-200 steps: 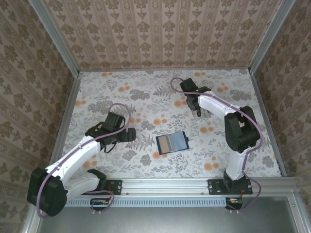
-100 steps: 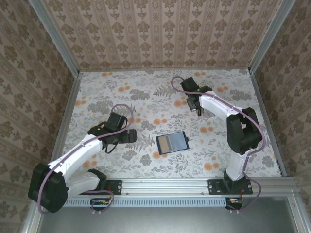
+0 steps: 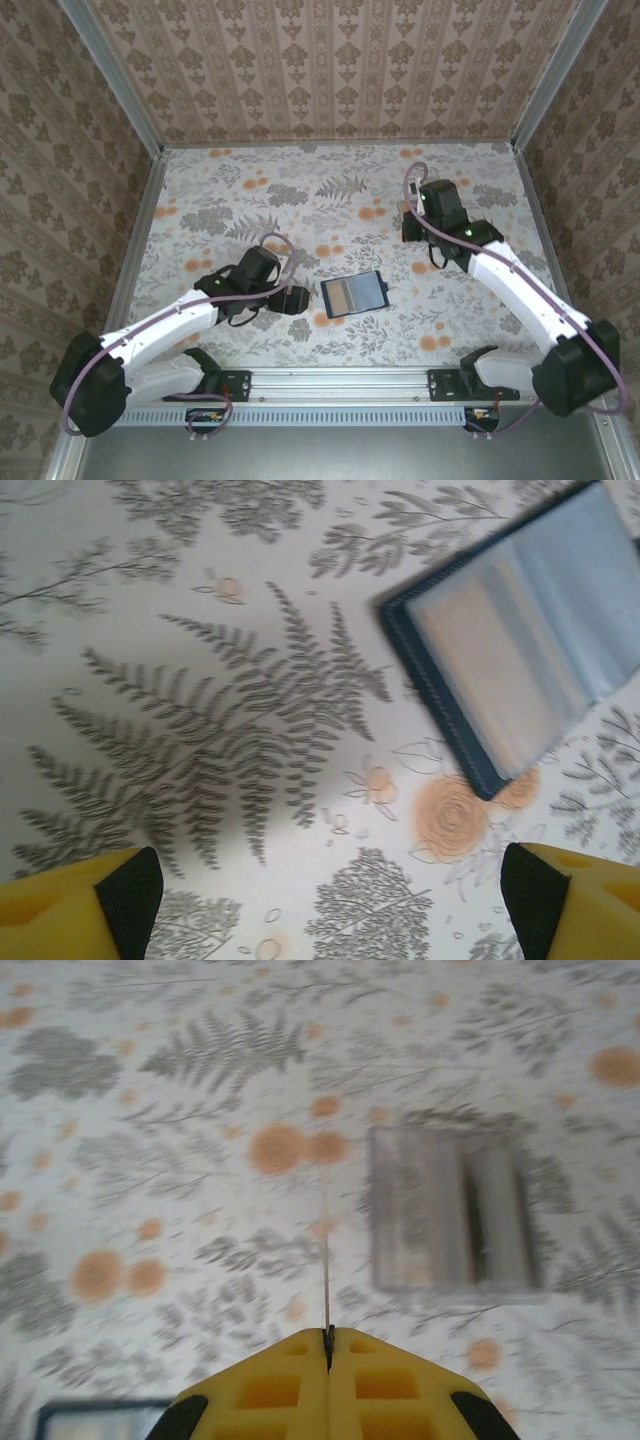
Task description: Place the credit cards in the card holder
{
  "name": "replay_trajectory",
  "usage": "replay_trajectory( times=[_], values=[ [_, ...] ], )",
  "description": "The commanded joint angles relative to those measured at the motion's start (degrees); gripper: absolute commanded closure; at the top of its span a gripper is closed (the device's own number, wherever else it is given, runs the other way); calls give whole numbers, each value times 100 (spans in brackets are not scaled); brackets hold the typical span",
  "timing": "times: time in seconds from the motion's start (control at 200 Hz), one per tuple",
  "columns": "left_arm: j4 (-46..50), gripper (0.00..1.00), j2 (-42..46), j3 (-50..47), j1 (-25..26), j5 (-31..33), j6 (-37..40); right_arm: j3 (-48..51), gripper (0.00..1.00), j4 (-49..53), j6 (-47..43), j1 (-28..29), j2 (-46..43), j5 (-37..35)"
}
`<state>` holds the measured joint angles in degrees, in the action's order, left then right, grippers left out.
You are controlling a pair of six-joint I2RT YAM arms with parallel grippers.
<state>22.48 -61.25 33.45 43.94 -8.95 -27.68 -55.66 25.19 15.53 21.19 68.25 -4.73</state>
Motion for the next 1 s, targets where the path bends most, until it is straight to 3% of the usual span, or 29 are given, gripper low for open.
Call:
replay_trajectory(
  times=[0.0,0.1,0.3,0.47,0.76,0.995],
  values=[
    [-500,10,52,-45,155,-406,125,793,100,-608,539,-14,-420,1564],
    [-845,12,-177,-84,184,-637,18,1278,100,-970,808,-18,-422,2550],
    [-1360,13,-495,-214,193,-693,-397,1938,100,-1762,1034,-56,471,4252],
    [-1563,16,-709,-168,219,-690,-569,2197,100,-2523,1155,-71,986,4900],
    [-2084,28,-1164,-187,329,-761,-742,2492,100,-2705,1089,-209,1369,4851],
    [-2056,30,-1466,-32,473,-718,-678,2586,100,-2704,1103,-477,1182,4778]
  ],
)
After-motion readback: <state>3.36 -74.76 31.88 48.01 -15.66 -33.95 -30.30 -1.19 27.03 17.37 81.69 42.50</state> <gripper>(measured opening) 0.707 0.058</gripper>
